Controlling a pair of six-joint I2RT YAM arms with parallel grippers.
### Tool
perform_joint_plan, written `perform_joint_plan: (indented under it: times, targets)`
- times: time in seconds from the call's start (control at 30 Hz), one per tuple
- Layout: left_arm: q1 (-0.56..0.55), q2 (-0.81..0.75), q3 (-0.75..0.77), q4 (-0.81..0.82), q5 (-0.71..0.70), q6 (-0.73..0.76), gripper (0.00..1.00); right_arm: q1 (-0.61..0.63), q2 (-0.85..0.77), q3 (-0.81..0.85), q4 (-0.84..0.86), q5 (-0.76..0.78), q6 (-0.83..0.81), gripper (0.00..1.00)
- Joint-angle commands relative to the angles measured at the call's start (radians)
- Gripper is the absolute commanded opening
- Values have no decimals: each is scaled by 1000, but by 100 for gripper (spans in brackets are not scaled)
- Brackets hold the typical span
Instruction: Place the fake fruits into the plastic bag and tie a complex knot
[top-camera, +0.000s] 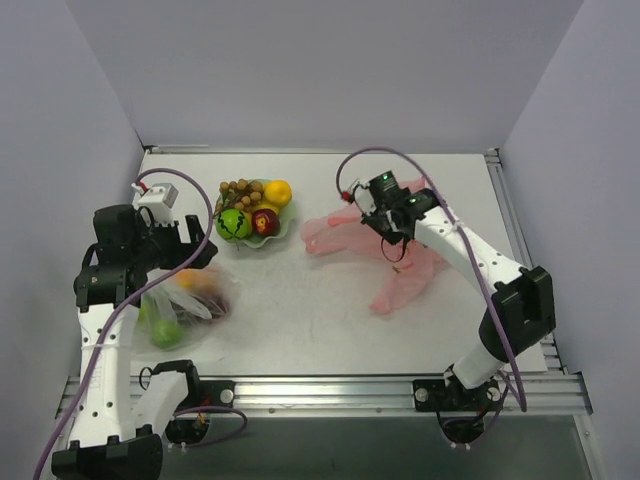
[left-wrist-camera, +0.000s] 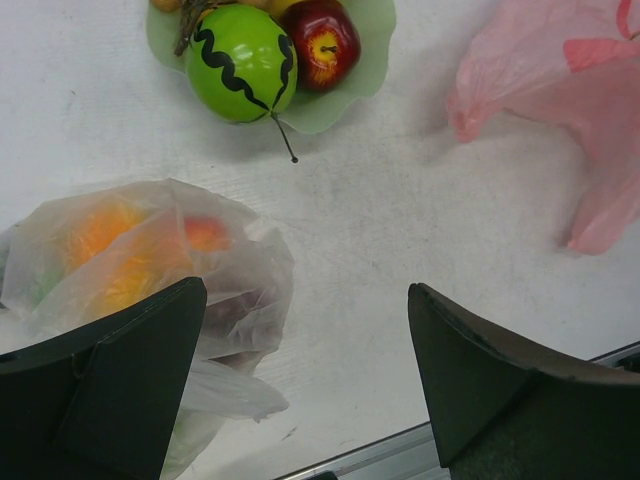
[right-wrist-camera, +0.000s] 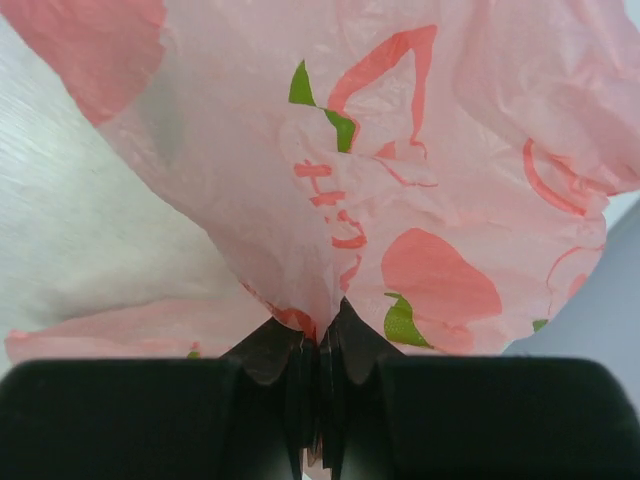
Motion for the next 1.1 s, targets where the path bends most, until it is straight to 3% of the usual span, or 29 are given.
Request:
perform_joint_plan:
  times: [0.0,0.07,0.37,0.4,0.53,0.73,0.87,1.07]
  targets:
    - [-2,-44,-11,84,53,-64,93,-107,-110,145,-155,-344,145,0]
    - [0,-58,-12,110,39,-78,93,-157,-145,167,-176,-510,209,0]
    - [0,-24,15,233,-16,-124,94,-361,-176,174,-183,-928,447,0]
    - [0,-17,18,242,-24,-122,93,-400,-171,170,-180,-1033,459,0]
    - [0,32,31,282,-71,-108,90,-464,-167,93,-89,-1217,617,0]
    - [-7,118,24,342,-144,-18,90,-472,-234,-140,180,-1264,742,0]
    - [-7,204,42,385,-196,-18,87,-466,-262,-217,230,-1214,710,0]
    - [-25,358,71,529,-170,-53,75,-464,-295,-274,256,-1180,659,0]
